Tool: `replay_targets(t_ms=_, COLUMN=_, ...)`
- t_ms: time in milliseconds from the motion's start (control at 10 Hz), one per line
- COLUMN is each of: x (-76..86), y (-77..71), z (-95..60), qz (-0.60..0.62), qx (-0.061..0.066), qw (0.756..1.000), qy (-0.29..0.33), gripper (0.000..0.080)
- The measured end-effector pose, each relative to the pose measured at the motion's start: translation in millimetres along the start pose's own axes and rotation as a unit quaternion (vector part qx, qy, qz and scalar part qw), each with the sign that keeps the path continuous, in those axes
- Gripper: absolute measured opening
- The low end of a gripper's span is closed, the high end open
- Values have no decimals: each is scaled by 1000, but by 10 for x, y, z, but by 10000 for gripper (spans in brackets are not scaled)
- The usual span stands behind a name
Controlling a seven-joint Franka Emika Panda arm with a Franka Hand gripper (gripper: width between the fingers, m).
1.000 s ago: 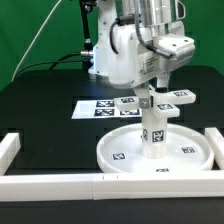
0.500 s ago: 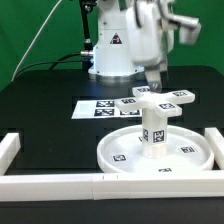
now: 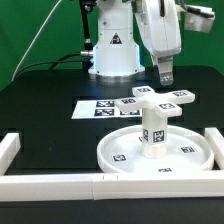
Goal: Assemble round table
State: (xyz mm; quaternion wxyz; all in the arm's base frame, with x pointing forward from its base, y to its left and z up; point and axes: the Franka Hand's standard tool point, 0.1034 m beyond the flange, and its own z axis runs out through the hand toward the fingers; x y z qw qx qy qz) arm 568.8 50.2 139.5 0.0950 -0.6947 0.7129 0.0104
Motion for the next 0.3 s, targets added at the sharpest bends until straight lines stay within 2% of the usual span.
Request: replay_targets(t_ms=300, x=0, y=4, z=7, qz=0, qx=-1, qw=1000, qy=0, gripper=649)
